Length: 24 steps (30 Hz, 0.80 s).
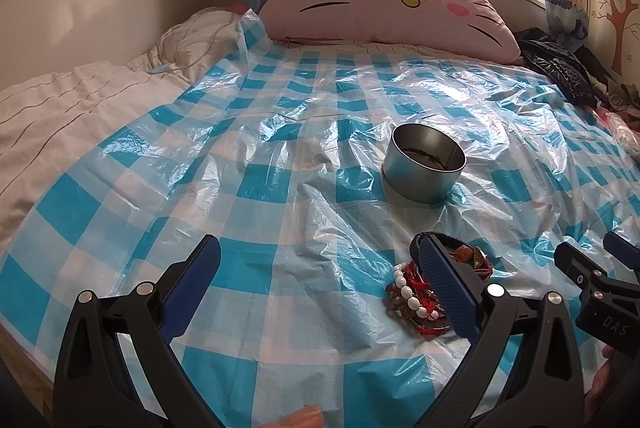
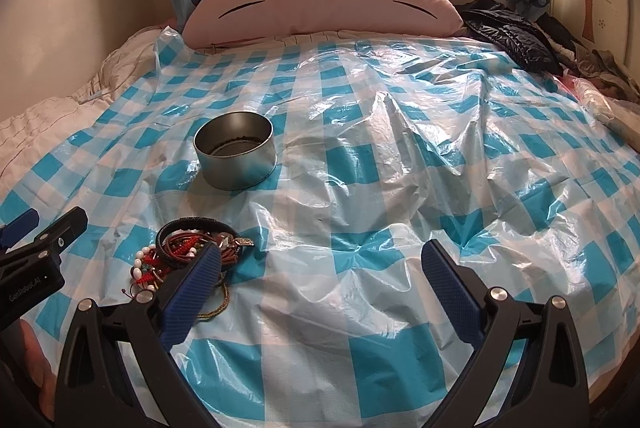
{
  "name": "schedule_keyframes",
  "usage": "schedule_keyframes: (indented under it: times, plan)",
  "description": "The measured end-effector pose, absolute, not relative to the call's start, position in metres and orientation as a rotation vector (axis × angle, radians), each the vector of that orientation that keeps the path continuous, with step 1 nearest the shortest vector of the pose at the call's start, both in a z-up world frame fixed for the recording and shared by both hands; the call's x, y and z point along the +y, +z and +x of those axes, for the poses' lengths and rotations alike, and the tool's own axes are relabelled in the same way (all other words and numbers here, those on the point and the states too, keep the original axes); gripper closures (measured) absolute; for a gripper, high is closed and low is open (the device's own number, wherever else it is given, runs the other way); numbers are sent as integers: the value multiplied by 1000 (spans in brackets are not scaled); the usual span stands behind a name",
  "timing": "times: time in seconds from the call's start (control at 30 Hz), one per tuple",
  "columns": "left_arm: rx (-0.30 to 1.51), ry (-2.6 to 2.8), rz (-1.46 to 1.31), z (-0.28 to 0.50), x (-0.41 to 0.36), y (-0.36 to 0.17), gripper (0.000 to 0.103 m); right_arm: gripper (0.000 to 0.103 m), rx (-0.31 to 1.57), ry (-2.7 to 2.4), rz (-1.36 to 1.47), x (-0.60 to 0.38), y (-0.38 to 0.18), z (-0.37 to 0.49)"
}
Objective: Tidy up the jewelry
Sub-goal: 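Lower the left gripper onto the black bracelet and close on it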
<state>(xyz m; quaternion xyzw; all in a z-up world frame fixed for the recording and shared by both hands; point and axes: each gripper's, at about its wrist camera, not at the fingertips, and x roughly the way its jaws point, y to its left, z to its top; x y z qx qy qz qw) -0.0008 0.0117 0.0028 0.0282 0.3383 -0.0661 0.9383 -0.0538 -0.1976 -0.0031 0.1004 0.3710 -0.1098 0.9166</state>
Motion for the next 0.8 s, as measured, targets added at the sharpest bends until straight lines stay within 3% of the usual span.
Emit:
schedule_keyframes:
  times: [0.4,0.7,0.73,0.8]
  plan:
    - [725,-213,-38,8,20,-1,7,7,777,-178,205,-199,-8,-41]
    - [798,-313,40,55,-29,-12,8,7,730,-265,394,-241,-9,-49]
    - [816,-324,24,62,-33,-14,10,7,725,-263,402,-242,-9,-50]
    - [851,-334,17,71,-42,-21,27,7,720,-253,405,-240,-9,-50]
